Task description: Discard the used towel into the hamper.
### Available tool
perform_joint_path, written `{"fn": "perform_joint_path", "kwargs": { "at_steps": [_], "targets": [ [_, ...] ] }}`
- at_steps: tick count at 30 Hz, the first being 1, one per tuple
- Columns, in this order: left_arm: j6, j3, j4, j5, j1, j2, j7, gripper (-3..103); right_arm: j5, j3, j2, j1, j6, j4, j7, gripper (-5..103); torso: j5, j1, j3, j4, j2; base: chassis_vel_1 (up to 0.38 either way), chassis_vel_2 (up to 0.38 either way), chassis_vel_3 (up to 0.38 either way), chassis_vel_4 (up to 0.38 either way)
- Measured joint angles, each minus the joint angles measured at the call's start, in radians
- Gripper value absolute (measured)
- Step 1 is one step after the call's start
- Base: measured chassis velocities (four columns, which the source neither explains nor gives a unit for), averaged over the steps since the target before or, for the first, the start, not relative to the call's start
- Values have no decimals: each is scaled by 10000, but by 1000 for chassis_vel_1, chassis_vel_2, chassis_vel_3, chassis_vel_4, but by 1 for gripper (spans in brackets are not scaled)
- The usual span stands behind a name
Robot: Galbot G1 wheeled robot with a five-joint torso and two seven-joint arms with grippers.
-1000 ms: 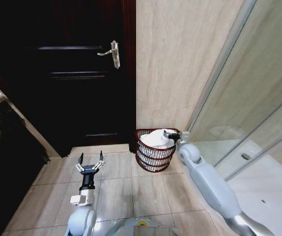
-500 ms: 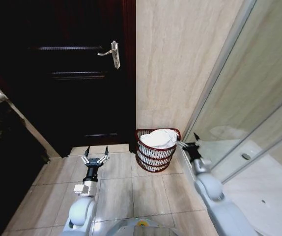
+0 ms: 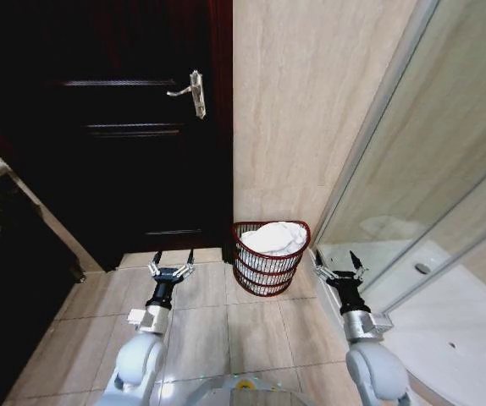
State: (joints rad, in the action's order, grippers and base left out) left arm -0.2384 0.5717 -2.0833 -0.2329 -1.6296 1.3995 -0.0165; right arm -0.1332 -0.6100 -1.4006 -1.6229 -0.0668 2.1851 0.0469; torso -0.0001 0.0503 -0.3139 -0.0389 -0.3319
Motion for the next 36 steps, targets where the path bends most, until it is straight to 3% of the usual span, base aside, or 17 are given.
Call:
{"fn": "perform_joint_path", "kwargs": {
  "at_steps": [13, 14, 20, 36],
  "targets": [
    [-274, -72, 43, 11, -20, 20, 256, 100, -9, 206, 214, 152, 210, 90, 287, 100, 1, 1, -1, 2, 2, 0, 0, 0, 0],
    [-322, -129, 47, 22, -23, 21, 504, 100, -50, 277, 222, 202, 308, 92, 363, 100, 1, 2, -1, 2, 2, 0, 0, 0, 0],
    [218, -12, -344, 130, -242, 23, 734, 100, -34, 377, 260, 176, 326, 104, 483, 100, 1, 14, -15, 3, -20, 0, 0, 0, 0],
    [382, -12, -662, 299, -275, 57, 631, 100, 116, 393, 353, 181, 625, 222, 618, 100, 2, 204, -295, 3, -495, 0, 0, 0, 0]
  ]
}}
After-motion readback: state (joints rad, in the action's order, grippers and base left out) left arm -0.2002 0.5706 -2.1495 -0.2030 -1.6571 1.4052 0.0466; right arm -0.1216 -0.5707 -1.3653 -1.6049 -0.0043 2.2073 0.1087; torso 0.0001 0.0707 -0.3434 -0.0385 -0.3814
